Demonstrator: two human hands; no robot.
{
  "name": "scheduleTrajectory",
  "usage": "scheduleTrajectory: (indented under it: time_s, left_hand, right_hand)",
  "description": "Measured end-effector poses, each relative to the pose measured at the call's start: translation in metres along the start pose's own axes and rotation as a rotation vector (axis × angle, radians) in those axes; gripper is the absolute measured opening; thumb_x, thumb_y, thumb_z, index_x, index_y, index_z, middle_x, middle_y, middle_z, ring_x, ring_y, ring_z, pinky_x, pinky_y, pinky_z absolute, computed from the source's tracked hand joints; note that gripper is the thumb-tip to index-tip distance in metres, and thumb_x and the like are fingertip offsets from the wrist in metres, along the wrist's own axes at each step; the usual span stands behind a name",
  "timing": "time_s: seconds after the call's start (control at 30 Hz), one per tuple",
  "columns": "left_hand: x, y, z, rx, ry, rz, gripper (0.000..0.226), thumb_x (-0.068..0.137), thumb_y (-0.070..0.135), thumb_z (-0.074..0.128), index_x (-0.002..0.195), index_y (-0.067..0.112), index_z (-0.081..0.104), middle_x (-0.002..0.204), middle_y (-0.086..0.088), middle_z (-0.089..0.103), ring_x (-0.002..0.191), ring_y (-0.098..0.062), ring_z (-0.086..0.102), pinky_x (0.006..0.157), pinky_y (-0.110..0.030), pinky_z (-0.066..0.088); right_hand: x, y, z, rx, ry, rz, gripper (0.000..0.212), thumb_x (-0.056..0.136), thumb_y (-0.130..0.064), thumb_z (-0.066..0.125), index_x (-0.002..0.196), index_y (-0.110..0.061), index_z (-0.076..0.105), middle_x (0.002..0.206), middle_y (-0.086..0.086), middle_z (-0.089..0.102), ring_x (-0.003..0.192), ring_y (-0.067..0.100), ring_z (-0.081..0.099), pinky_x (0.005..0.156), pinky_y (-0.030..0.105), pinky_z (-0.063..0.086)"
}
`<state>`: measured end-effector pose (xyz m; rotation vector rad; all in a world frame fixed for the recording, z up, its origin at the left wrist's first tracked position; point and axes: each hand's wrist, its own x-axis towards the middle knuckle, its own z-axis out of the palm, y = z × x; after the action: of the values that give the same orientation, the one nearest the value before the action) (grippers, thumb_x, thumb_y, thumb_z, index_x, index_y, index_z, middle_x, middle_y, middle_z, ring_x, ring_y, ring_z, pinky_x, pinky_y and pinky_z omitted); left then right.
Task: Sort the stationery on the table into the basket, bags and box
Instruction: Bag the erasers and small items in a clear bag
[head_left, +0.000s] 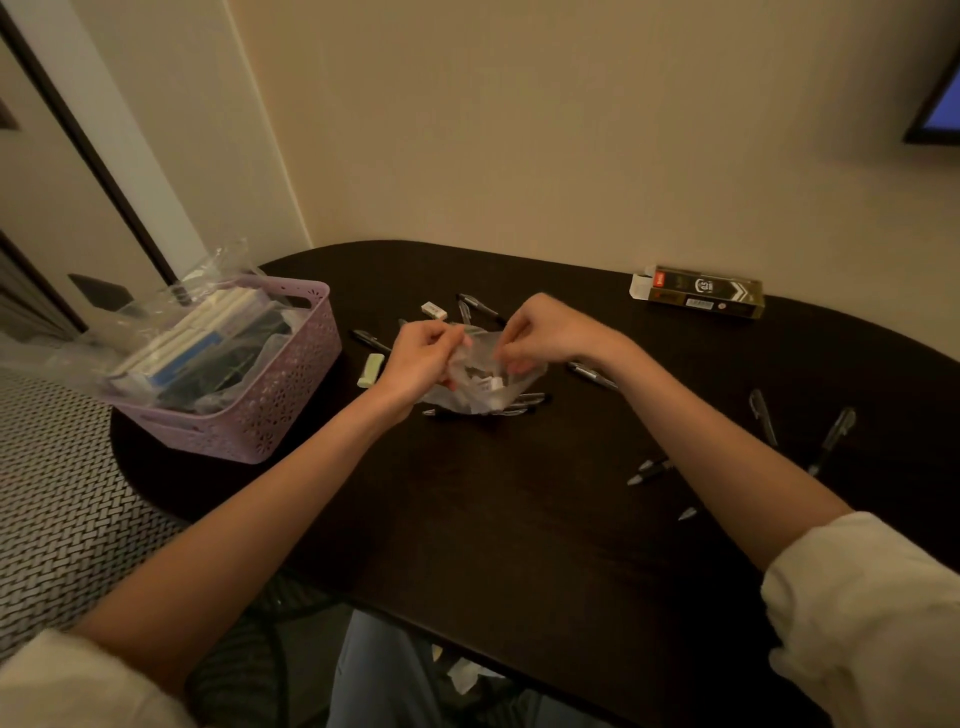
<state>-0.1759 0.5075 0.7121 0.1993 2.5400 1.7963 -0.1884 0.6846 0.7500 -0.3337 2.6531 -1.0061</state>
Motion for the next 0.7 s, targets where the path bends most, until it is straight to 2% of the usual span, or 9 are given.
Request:
scheduleTrajectory:
  time_s: [0.1, 0.2, 0.3, 0.4, 0.47, 0.53, 0.63, 0.7]
  left_hand:
    - [-0.004, -0.002, -0.007, 0.028, -0.093, -0.081, 0.024, 0.099, 0.021, 0.050, 0.085, 0.013, 0.067, 0.081, -0.010, 0.059, 0.069, -0.017, 0.060, 0.060, -0.026, 0.051]
    - [-0.010, 0.003, -0.011, 0.025, -0.237, -0.145, 0.020, 0.098, 0.017, 0.050, 0.086, 0.011, 0.065, 0.075, -0.003, 0.062, 0.051, -0.004, 0.059, 0.045, -0.014, 0.044]
    - [-0.014, 0.005, -0.018, 0.066, -0.340, -0.114, 0.022, 0.099, 0.019, 0.049, 0.087, 0.010, 0.066, 0.069, -0.004, 0.061, 0.047, -0.005, 0.054, 0.042, -0.014, 0.039]
    - [-0.016, 0.008, -0.028, 0.158, -0.476, -0.094, 0.036, 0.101, 0.036, 0.043, 0.091, 0.013, 0.067, 0.071, -0.006, 0.066, 0.053, -0.012, 0.058, 0.052, -0.018, 0.048]
    - [-0.012, 0.008, -0.035, 0.136, -0.391, -0.121, 0.044, 0.100, 0.045, 0.038, 0.098, 0.012, 0.067, 0.083, -0.009, 0.071, 0.061, -0.018, 0.065, 0.059, -0.023, 0.055]
    - [0.000, 0.000, -0.044, 0.097, -0.148, -0.105, 0.038, 0.101, 0.038, 0.039, 0.103, 0.011, 0.065, 0.095, -0.013, 0.070, 0.071, -0.020, 0.068, 0.065, -0.028, 0.057]
    - [0.022, -0.019, -0.062, 0.185, 0.223, -0.086, 0.017, 0.100, 0.016, 0.047, 0.100, 0.013, 0.064, 0.101, -0.012, 0.067, 0.080, -0.015, 0.066, 0.071, -0.028, 0.058]
    - [0.034, -0.032, -0.073, 0.422, 0.303, -0.067, 0.015, 0.095, 0.007, 0.052, 0.100, 0.014, 0.065, 0.102, -0.009, 0.068, 0.087, -0.015, 0.066, 0.079, -0.030, 0.056]
  right_hand:
    - [0.001, 0.008, -0.015, 0.082, 0.183, -0.006, 0.012, 0.092, -0.010, 0.059, 0.101, -0.005, 0.066, 0.088, 0.007, 0.070, 0.075, 0.010, 0.070, 0.064, 0.020, 0.056]
    - [0.014, 0.021, -0.020, 0.069, 0.290, 0.032, 0.013, 0.093, -0.009, 0.057, 0.102, -0.005, 0.065, 0.090, 0.009, 0.070, 0.074, 0.010, 0.068, 0.060, 0.018, 0.052]
    - [0.033, 0.034, -0.017, 0.031, 0.272, 0.075, 0.014, 0.092, -0.007, 0.057, 0.103, -0.004, 0.065, 0.096, 0.011, 0.069, 0.077, 0.013, 0.066, 0.061, 0.018, 0.051]
    - [0.052, 0.042, -0.012, -0.135, 0.186, -0.020, 0.021, 0.090, 0.000, 0.057, 0.108, -0.009, 0.065, 0.109, 0.011, 0.065, 0.089, 0.014, 0.063, 0.070, 0.020, 0.051]
    - [0.065, 0.043, -0.010, -0.285, 0.117, -0.113, 0.035, 0.087, 0.005, 0.058, 0.118, -0.011, 0.063, 0.124, 0.009, 0.060, 0.108, 0.016, 0.058, 0.085, 0.024, 0.050]
    - [0.076, 0.044, -0.008, -0.398, 0.065, -0.170, 0.042, 0.085, 0.007, 0.058, 0.122, -0.013, 0.061, 0.131, 0.008, 0.055, 0.120, 0.020, 0.053, 0.097, 0.029, 0.047]
    - [0.090, 0.045, -0.006, -0.518, 0.005, -0.189, 0.037, 0.085, 0.002, 0.062, 0.120, -0.012, 0.063, 0.129, 0.007, 0.057, 0.120, 0.020, 0.053, 0.097, 0.029, 0.044]
    - [0.095, 0.047, -0.003, -0.555, -0.029, -0.179, 0.034, 0.084, -0.002, 0.065, 0.117, -0.011, 0.064, 0.125, 0.006, 0.058, 0.115, 0.019, 0.055, 0.093, 0.027, 0.045]
